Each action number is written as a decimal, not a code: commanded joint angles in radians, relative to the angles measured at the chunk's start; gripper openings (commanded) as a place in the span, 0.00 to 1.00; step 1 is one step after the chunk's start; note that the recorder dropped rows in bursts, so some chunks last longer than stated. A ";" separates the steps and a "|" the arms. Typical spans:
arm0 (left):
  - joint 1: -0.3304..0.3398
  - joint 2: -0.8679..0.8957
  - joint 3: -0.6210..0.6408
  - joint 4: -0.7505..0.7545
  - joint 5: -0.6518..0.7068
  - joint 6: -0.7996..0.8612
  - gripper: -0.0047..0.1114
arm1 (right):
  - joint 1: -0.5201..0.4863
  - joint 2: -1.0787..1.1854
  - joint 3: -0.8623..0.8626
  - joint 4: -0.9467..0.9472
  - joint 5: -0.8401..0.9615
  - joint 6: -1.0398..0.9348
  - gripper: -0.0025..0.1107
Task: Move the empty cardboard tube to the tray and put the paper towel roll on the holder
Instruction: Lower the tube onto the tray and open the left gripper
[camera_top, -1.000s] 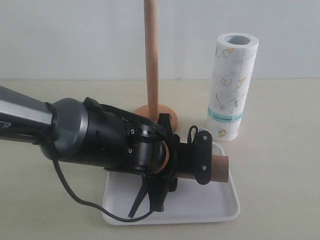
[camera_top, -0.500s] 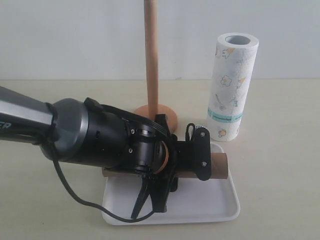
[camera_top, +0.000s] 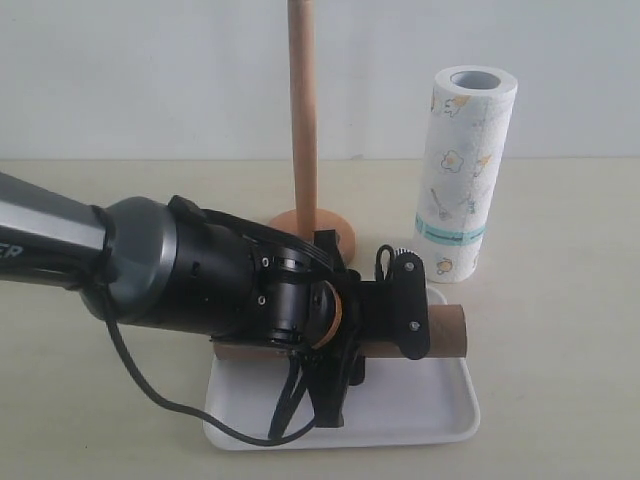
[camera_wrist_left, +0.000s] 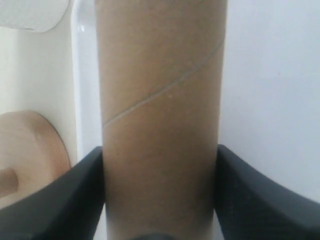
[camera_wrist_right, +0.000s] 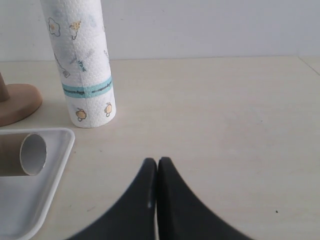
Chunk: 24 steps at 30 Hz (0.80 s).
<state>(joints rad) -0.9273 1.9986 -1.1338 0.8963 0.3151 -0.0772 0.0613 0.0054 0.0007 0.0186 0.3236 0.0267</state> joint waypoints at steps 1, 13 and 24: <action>-0.005 0.000 -0.008 -0.010 -0.011 -0.011 0.08 | -0.003 -0.005 -0.001 0.000 -0.016 -0.004 0.02; -0.005 0.000 -0.008 -0.010 -0.002 -0.011 0.35 | -0.003 -0.005 -0.001 0.000 -0.016 -0.004 0.02; -0.005 0.000 -0.008 -0.010 -0.002 -0.009 0.44 | -0.003 -0.005 -0.001 0.000 -0.016 -0.004 0.02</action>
<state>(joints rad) -0.9273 1.9986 -1.1338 0.8963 0.3078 -0.0772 0.0613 0.0054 0.0007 0.0186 0.3236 0.0267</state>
